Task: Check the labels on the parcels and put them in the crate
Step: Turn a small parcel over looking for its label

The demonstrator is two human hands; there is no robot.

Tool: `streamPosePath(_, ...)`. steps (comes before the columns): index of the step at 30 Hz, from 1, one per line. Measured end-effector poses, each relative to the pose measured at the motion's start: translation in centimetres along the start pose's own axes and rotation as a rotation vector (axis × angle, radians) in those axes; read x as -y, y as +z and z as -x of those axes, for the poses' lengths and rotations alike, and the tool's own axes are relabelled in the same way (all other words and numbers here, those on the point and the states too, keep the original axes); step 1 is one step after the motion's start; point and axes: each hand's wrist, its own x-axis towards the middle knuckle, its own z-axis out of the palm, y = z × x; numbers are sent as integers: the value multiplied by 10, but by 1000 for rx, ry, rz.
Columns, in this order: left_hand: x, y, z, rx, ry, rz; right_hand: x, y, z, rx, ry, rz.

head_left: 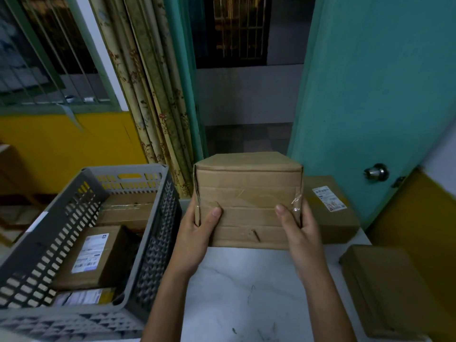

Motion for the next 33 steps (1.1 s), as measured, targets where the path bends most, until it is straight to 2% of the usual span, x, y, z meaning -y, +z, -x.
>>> streamPosePath(5, 4, 1, 2, -35, -10, 1, -1, -3, -3, 64, 9, -8)
streamPosePath(11, 7, -3, 1, -17, -11, 26, -3, 1, -2, 37, -1, -19)
streamPosePath(16, 3, -13, -1, -32, -120, 96, -4, 1, 1, 15, -4, 41)
streamPosePath(20, -6, -8, -1, -85, -86, 7, -5, 4, 0, 16, -80, 139)
streamPosePath(24, -5, -5, -1, -135, -44, -52, -3, 8, 0, 25, -124, 136)
streamPosePath(28, -5, -7, 0, -182, -44, -19, -1, 9, 2, 10, -95, 41)
streamPosePath(33, -6, -7, -1, -158, -28, -76, -4, 9, 3, 32, -95, 70)
